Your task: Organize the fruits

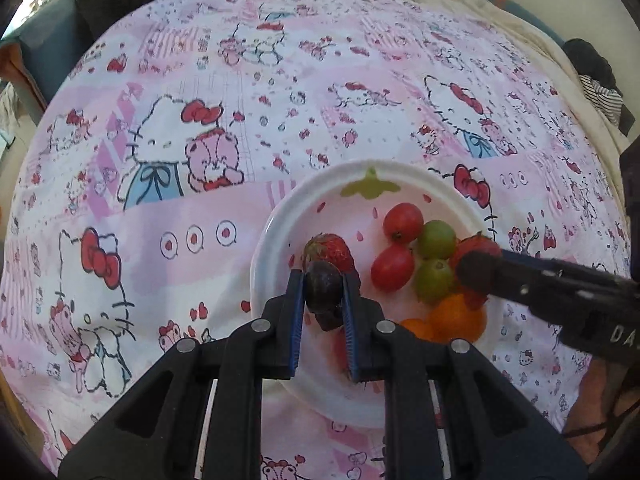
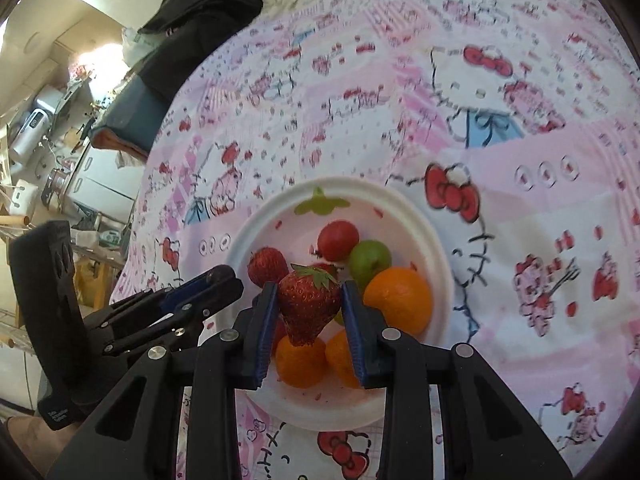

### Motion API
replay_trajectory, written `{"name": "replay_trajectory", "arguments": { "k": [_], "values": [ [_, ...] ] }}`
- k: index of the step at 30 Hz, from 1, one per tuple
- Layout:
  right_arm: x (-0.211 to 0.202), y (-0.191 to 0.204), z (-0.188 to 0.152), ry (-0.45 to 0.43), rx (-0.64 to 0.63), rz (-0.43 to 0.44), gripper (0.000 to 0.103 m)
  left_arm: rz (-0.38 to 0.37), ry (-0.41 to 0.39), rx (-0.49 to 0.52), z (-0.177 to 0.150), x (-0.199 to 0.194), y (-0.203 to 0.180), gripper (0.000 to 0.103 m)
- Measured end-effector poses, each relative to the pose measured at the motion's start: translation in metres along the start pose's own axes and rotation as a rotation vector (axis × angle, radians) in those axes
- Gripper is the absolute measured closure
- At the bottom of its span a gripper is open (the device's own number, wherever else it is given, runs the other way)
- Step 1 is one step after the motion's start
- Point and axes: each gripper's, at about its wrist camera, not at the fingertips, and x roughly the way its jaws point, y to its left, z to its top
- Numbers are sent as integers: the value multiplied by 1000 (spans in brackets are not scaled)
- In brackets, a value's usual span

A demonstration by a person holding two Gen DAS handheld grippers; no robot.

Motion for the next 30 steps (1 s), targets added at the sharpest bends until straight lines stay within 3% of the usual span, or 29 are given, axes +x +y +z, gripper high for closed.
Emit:
{"name": "replay_trajectory", "arguments": {
  "k": [10,11,12,13,15,17,19,24,29,30],
  "values": [
    [5,-20,0,12,131,96,66,-34,26,-23,-2,5,-1,87],
    [3,-20,0,11,135,105,62,-35,25,-23,-1,4,0,87],
    [2,-20,1,11,140,112,49,-36,25,-24,-1,4,0,85],
    [0,-20,1,5,142,118,44,-38,27,-24,-1,4,0,81],
    [-6,-17,2,-25,132,116,40,-37,15,-30,-2,0,1,52],
    [-13,-15,5,-40,117,105,39,-12,-4,-29,-3,-7,3,45],
    [-20,-12,6,-62,107,99,37,2,-16,-31,-4,-13,4,45],
    [-51,2,-2,-168,46,-3,13,31,-124,-83,-13,-47,13,45],
    [-85,23,-19,-243,-40,-72,7,30,-253,-80,-25,-95,13,45],
    [-92,27,-24,-260,-61,-84,5,38,-271,-78,-27,-101,13,40]
  ]
}}
